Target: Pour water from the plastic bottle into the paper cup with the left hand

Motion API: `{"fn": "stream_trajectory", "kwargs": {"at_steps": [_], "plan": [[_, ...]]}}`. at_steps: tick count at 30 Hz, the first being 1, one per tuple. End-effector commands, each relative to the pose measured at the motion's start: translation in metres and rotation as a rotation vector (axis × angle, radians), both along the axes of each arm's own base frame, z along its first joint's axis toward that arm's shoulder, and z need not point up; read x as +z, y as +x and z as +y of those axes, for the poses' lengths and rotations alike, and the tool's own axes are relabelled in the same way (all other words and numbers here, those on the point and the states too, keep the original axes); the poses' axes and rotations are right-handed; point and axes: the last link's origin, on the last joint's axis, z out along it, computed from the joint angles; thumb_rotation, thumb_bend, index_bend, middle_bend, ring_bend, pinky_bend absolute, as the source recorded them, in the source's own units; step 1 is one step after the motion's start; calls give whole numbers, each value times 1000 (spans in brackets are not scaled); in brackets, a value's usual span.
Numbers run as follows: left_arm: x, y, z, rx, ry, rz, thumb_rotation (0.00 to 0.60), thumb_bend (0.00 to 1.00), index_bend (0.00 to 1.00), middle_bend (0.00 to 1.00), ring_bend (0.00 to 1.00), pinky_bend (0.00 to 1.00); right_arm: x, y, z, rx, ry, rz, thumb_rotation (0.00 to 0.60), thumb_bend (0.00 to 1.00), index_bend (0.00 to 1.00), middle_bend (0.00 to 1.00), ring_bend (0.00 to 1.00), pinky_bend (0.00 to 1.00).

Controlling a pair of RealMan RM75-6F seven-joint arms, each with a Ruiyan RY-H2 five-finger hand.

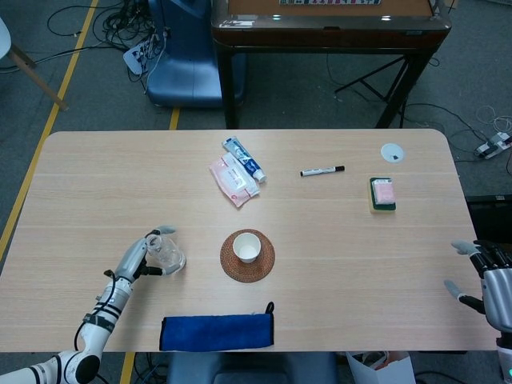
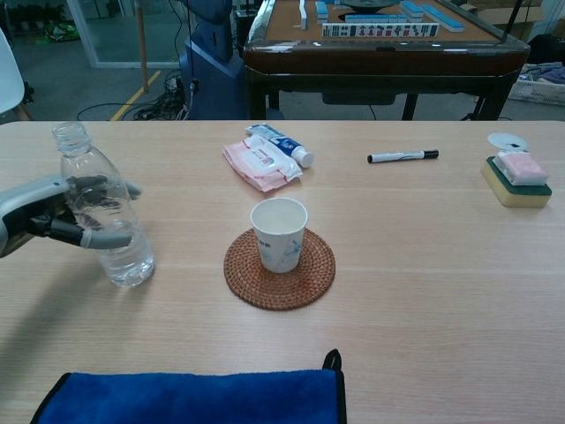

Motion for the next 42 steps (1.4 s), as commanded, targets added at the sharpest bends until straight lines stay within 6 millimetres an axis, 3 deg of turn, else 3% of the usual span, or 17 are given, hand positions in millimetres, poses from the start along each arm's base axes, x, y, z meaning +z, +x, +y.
{"fn": "stream_trajectory", "kwargs": {"at_steps": [1,15,31,42], "plan": [[-3,2,3,-2,3,3,600,117,232,135,118,310,0,0,0,0,0,-1,600,82,314,408,258,411],[-16,9,8,-22,29,15,600,117,315,192,129,310,2,0,0,3,-4,-5,600,83,314,408,258,411],[-29,11,8,-55,51,72,600,117,527,539,245,310,4,0,1,5,-10,-10,600,82,314,412,258,411],[-30,22,8,-91,74,81,600,117,624,676,304,310,4,-1,1,4,-10,-10,600,82,314,416,258,411]]}}
